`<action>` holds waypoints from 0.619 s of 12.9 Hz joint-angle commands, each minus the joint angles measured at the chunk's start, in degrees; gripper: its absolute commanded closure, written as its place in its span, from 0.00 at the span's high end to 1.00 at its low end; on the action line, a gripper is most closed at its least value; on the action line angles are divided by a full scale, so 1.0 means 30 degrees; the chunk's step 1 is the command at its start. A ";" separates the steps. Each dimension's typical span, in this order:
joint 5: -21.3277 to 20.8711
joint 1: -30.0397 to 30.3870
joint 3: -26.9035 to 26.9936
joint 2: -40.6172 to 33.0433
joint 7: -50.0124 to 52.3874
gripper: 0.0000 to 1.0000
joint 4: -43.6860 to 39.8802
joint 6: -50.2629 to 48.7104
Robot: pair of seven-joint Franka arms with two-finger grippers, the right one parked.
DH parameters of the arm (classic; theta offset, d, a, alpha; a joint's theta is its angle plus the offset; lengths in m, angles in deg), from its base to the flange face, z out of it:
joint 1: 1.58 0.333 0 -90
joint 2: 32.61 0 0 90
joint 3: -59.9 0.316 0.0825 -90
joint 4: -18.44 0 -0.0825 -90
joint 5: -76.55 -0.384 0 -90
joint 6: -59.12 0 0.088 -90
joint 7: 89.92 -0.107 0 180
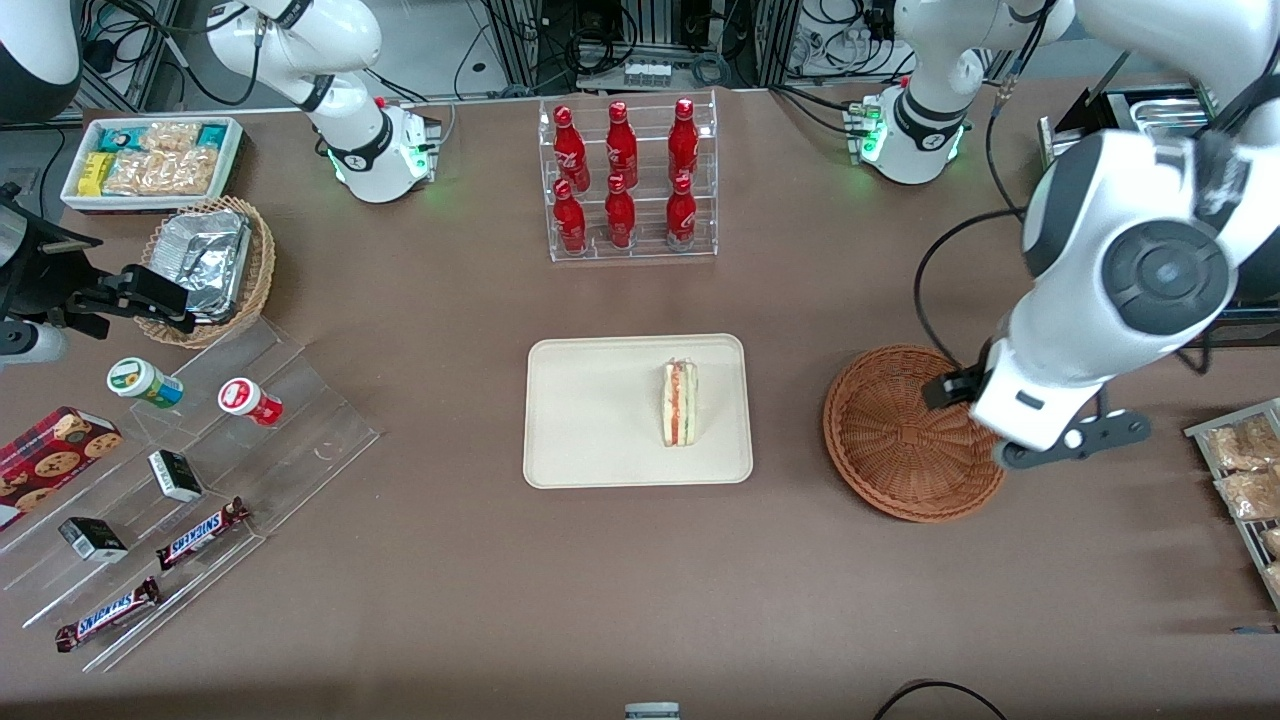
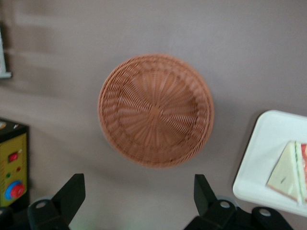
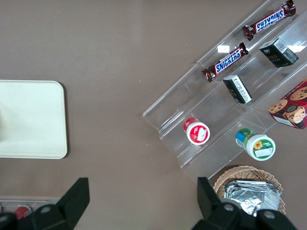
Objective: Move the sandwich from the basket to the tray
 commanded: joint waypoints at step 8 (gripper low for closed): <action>0.2555 0.2376 0.0133 -0.6599 -0.3695 1.00 0.5939 0.0366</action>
